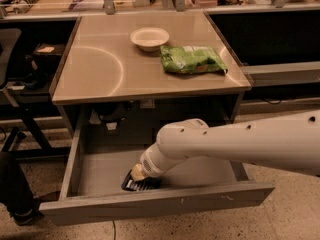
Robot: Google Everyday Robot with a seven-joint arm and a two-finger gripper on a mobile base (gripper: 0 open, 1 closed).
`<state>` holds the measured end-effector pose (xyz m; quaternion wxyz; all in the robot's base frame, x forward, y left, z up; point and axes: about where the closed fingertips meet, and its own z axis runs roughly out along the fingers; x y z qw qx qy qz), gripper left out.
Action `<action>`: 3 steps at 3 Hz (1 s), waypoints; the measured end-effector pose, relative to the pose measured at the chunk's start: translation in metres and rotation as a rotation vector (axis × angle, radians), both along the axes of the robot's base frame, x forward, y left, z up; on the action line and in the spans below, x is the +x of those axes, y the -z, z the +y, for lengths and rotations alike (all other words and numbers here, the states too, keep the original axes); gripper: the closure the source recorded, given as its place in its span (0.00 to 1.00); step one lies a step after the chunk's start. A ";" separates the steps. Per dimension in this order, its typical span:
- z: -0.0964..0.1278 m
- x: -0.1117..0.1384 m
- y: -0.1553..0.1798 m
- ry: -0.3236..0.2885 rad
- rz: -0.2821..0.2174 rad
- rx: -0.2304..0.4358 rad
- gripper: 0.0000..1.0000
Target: Pick rxbar blueberry from top drawer and place on counter
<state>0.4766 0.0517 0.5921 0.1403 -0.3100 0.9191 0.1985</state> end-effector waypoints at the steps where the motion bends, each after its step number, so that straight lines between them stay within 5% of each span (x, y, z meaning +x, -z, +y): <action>1: 0.000 0.000 -0.002 0.000 0.000 0.000 1.00; 3: -0.012 0.012 -0.030 -0.028 0.064 0.062 1.00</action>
Offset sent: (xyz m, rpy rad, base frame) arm 0.0162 -0.0169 0.0410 0.1099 0.1102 0.0374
